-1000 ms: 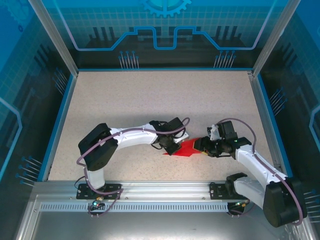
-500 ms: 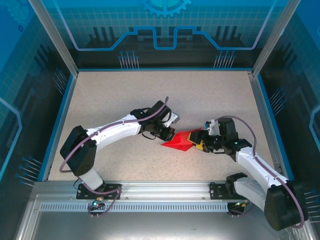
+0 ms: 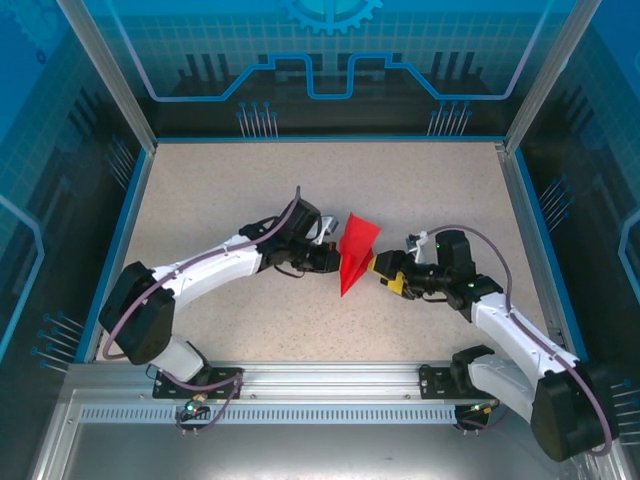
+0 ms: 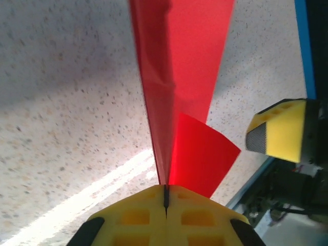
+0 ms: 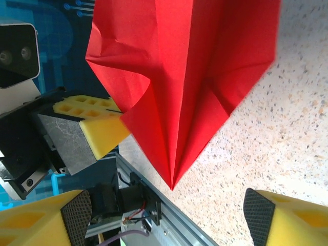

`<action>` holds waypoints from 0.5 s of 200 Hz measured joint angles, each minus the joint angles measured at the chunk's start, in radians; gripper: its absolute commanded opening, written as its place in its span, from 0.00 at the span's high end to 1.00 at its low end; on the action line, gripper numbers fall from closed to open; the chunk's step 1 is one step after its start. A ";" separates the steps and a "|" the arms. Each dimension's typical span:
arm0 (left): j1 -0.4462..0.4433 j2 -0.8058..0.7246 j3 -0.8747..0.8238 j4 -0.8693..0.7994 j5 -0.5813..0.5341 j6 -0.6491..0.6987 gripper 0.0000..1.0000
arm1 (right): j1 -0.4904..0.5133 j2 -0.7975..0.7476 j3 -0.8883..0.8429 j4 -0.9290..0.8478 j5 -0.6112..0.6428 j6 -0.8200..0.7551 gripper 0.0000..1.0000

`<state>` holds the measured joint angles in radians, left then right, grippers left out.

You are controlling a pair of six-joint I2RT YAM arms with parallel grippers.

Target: Fold a paper plane with a square sheet of paper (pick it up from the middle)

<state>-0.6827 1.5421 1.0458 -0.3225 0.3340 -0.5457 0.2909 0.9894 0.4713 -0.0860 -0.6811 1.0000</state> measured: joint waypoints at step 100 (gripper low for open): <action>-0.001 0.047 -0.203 0.291 0.012 -0.185 0.97 | 0.068 0.328 0.089 0.095 0.053 -0.039 0.18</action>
<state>-0.6834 1.5887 0.8433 -0.0315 0.3462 -0.7307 0.3588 1.3178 0.5598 0.0086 -0.6281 0.9607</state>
